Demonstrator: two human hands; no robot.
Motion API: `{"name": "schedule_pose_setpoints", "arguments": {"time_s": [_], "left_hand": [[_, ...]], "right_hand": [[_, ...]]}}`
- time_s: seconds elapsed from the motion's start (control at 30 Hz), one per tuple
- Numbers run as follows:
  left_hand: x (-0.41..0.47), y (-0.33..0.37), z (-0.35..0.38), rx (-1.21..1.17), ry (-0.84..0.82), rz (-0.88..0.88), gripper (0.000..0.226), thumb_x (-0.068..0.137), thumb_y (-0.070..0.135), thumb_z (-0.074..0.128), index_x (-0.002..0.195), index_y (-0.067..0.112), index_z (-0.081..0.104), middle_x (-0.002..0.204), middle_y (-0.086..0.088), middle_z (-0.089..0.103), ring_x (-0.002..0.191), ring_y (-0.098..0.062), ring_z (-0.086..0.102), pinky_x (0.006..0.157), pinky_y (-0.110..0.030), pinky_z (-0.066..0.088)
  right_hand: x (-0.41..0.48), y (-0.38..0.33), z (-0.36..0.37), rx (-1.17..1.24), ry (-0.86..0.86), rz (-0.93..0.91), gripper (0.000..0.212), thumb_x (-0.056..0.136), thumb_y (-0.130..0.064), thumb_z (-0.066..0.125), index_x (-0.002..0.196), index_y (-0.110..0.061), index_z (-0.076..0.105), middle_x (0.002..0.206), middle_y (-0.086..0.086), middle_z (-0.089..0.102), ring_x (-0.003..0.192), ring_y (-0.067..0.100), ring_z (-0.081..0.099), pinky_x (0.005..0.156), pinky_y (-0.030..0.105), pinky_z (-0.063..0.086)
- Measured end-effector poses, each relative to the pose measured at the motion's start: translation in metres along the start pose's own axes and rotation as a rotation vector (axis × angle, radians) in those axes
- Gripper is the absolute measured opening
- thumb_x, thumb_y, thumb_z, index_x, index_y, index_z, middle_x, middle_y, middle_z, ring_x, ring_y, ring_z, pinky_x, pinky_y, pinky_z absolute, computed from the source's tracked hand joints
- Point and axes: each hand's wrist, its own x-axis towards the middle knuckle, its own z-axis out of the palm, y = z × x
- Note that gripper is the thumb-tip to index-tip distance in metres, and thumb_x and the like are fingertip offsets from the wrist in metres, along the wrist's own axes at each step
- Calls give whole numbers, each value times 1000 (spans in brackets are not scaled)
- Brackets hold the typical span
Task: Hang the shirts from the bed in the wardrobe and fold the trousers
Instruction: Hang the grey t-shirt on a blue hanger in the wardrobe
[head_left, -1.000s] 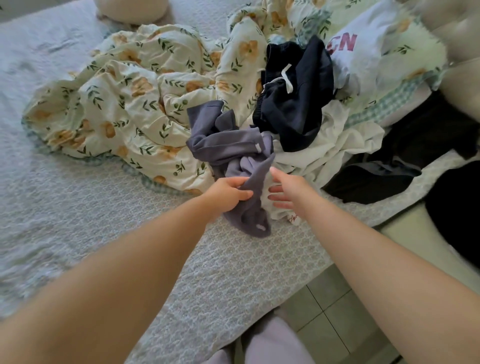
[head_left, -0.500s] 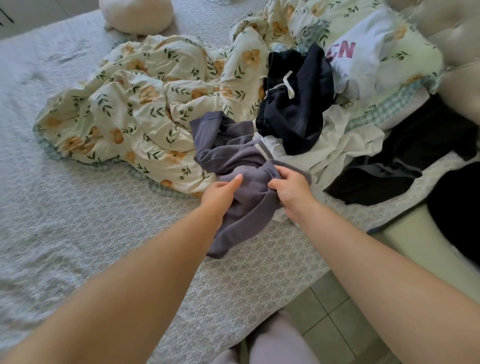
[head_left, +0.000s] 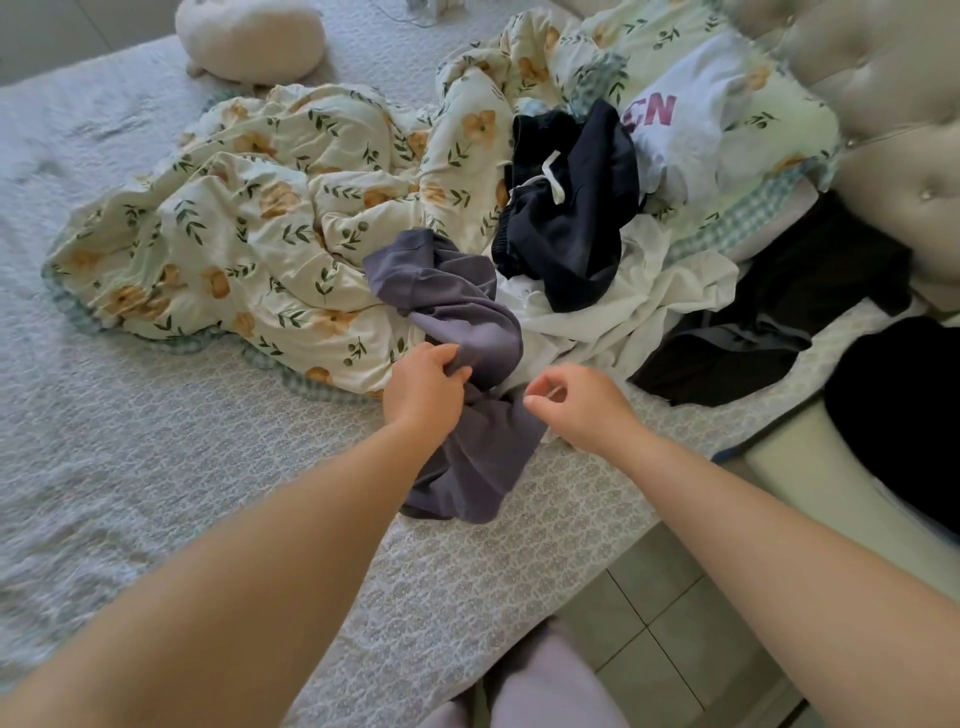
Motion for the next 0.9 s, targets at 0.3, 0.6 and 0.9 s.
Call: {"name": "schedule_pose_setpoints", "arguments": {"time_s": [0.3, 0.6, 0.9], "left_hand": [[-25, -2, -18, 223, 71, 782, 13, 81, 4, 67, 85, 12, 76, 81, -9, 67, 68, -28, 62, 53, -30, 44], [-16, -16, -37, -118, -732, -33, 18, 81, 47, 68, 92, 34, 64, 86, 17, 70, 82, 2, 65, 66, -14, 51], [11, 11, -9, -661, -282, -529, 27, 86, 36, 67, 90, 10, 60, 79, -8, 62, 72, -21, 62, 68, -34, 55]], "right_hand": [[35, -32, 3, -590, -130, -450, 34, 89, -18, 54, 122, -26, 58, 135, -3, 42, 118, 23, 41, 92, 36, 40], [18, -29, -2, 105, 170, -201, 28, 84, 1, 46, 88, -20, 64, 81, 0, 61, 79, 19, 55, 69, 27, 45], [-22, -29, 8, 265, 20, -269, 45, 79, 4, 53, 73, -38, 66, 85, 11, 72, 81, 32, 66, 77, 46, 53]]}}
